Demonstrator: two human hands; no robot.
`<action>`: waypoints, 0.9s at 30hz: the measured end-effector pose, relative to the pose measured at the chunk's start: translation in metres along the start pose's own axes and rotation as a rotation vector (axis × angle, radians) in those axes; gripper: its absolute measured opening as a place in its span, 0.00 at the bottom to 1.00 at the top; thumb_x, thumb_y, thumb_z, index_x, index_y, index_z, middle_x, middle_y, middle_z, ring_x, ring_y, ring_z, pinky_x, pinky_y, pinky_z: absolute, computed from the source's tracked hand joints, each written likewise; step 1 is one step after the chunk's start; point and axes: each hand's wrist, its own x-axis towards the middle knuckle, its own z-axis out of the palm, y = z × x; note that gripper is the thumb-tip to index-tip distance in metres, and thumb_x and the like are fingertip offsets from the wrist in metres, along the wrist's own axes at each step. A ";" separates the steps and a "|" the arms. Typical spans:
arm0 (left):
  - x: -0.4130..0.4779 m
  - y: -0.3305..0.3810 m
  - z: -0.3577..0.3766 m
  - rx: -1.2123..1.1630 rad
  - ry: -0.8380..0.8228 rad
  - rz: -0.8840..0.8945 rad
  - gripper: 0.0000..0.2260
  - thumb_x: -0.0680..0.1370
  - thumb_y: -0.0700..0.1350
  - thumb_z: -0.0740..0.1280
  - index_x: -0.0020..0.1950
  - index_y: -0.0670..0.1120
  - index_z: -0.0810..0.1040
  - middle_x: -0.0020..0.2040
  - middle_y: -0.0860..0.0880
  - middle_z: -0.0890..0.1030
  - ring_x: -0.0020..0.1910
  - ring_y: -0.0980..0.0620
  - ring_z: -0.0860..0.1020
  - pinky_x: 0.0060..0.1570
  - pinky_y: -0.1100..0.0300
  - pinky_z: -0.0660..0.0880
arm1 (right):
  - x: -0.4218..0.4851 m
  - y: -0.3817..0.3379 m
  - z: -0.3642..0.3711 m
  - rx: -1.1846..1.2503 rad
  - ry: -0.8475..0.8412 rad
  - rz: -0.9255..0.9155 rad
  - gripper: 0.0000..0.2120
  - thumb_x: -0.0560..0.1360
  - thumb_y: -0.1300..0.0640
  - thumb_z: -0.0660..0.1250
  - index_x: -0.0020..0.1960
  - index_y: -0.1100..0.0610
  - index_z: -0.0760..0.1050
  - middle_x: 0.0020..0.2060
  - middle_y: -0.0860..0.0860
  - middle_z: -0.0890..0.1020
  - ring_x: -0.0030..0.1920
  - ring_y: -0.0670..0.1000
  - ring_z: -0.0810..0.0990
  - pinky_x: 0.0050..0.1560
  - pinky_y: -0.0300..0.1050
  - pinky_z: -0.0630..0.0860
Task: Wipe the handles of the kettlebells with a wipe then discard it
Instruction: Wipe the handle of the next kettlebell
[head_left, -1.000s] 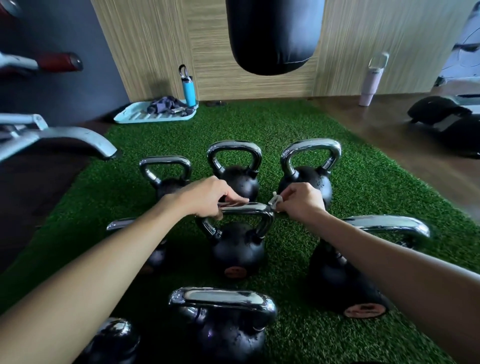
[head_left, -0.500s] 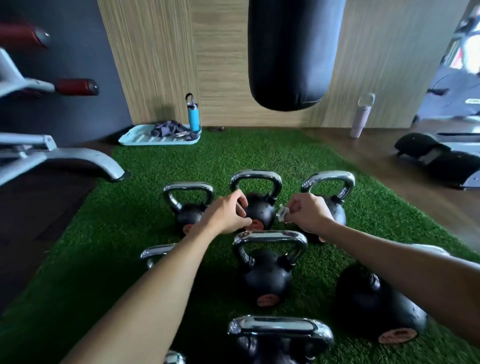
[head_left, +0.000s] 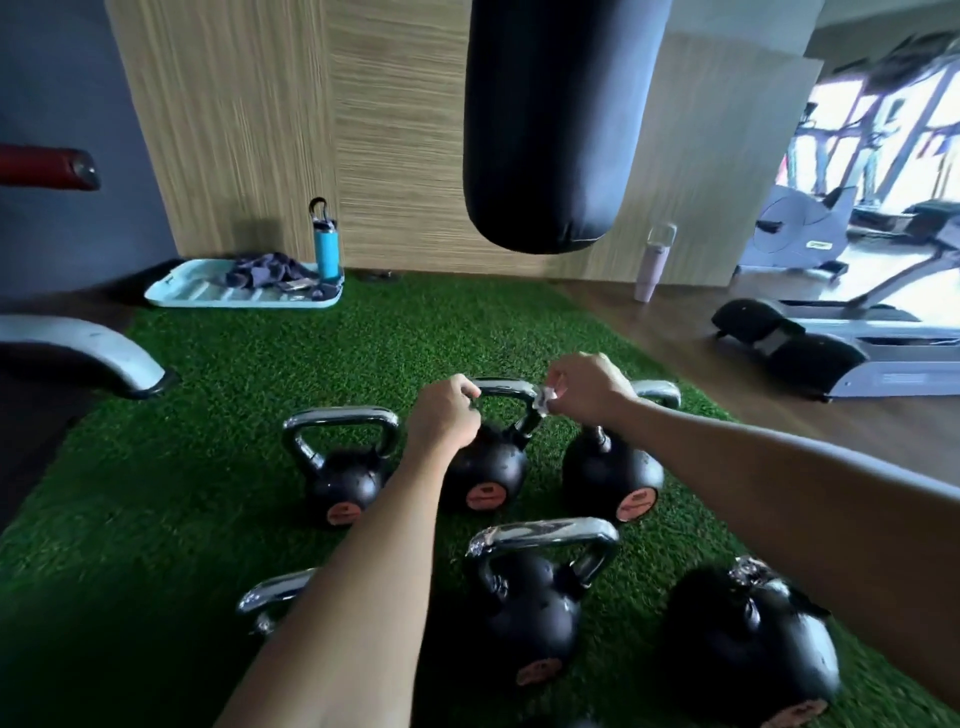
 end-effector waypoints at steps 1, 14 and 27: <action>0.007 0.001 0.003 0.012 0.045 0.027 0.13 0.75 0.38 0.68 0.54 0.54 0.82 0.51 0.54 0.84 0.51 0.51 0.83 0.48 0.58 0.80 | 0.008 0.006 0.003 0.047 0.036 0.021 0.04 0.71 0.53 0.75 0.42 0.48 0.80 0.42 0.48 0.84 0.41 0.50 0.82 0.38 0.41 0.78; 0.089 0.013 0.025 0.452 -0.245 0.061 0.21 0.77 0.55 0.72 0.70 0.57 0.77 0.70 0.51 0.78 0.59 0.48 0.81 0.54 0.57 0.77 | 0.053 0.072 0.052 0.488 0.152 0.055 0.04 0.73 0.53 0.76 0.46 0.52 0.83 0.39 0.48 0.85 0.37 0.47 0.84 0.39 0.46 0.84; 0.029 0.011 0.030 0.604 -0.007 0.253 0.23 0.77 0.65 0.65 0.69 0.59 0.77 0.48 0.45 0.87 0.39 0.48 0.81 0.33 0.59 0.66 | 0.042 0.073 0.082 0.456 0.211 -0.186 0.05 0.75 0.48 0.73 0.49 0.47 0.86 0.44 0.43 0.87 0.36 0.41 0.82 0.35 0.36 0.77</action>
